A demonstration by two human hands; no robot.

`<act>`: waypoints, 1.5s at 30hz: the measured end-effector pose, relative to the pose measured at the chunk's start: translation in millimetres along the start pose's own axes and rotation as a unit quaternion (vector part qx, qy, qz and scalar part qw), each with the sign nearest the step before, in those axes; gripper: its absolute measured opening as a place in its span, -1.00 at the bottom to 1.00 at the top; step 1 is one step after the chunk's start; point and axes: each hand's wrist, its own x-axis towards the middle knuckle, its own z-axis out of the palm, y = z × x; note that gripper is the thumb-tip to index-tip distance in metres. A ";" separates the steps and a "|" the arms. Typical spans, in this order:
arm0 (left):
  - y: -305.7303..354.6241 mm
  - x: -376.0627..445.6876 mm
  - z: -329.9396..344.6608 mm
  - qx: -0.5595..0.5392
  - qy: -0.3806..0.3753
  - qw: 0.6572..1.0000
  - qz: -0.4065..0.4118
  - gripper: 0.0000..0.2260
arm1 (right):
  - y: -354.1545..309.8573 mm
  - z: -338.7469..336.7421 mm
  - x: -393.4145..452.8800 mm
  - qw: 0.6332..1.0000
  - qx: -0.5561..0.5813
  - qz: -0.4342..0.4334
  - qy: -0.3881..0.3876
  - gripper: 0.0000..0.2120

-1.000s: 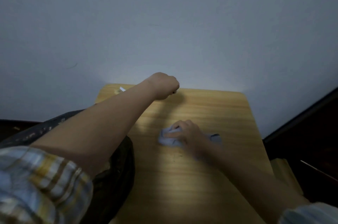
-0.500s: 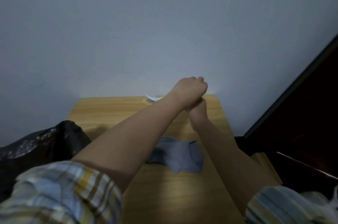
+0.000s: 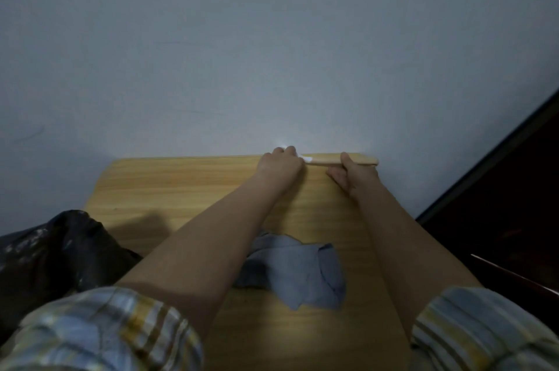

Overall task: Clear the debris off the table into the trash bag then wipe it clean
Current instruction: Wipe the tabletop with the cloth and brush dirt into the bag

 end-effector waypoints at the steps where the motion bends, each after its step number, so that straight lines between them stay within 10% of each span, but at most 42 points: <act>1: -1.1 0.2 3.6 -0.003 -0.002 1.000 -0.002 -0.61 | 0.5 0.2 4.9 0.999 -0.038 0.005 -0.005 -0.67; 8: -0.8 -2.2 13.5 0.009 -0.001 1.000 -0.018 -0.56 | 1.5 2.9 7.3 0.937 -0.333 -0.087 -0.050 -0.76; 18: 7.0 -63.2 -4.2 -0.107 0.009 0.990 -0.087 -0.57 | 51.3 -23.6 -93.0 0.557 -0.630 -0.401 -0.363 -0.68; 21: 15.9 -100.1 -4.2 -0.204 0.023 0.971 -0.122 -0.58 | 93.3 -24.2 -107.2 0.439 -0.719 -0.431 -0.322 -0.45; 28: 32.9 -209.5 22.2 -0.260 0.089 0.954 -0.122 -0.52 | 125.9 -4.5 -120.8 0.537 -0.710 -0.364 -0.272 -0.60; 37: 50.2 -285.9 45.2 -0.216 0.084 0.967 -0.107 -0.68 | 161.2 -40.3 -189.8 0.475 -0.683 -0.416 -0.367 -0.67; 40: 47.0 -284.3 37.2 -0.229 0.118 0.957 -0.130 -0.73 | 137.3 -35.0 -190.6 0.510 -0.636 -0.431 -0.387 -0.68; 43: 37.4 -277.3 32.3 -0.222 0.121 0.958 -0.133 -0.66 | 103.2 -30.0 -161.2 0.624 -0.585 -0.466 -0.226 -0.68; 45: 31.1 -271.6 31.2 -0.221 0.118 0.956 -0.150 -0.62 | 92.3 -38.1 -137.6 0.637 -0.635 -0.423 -0.108 -0.65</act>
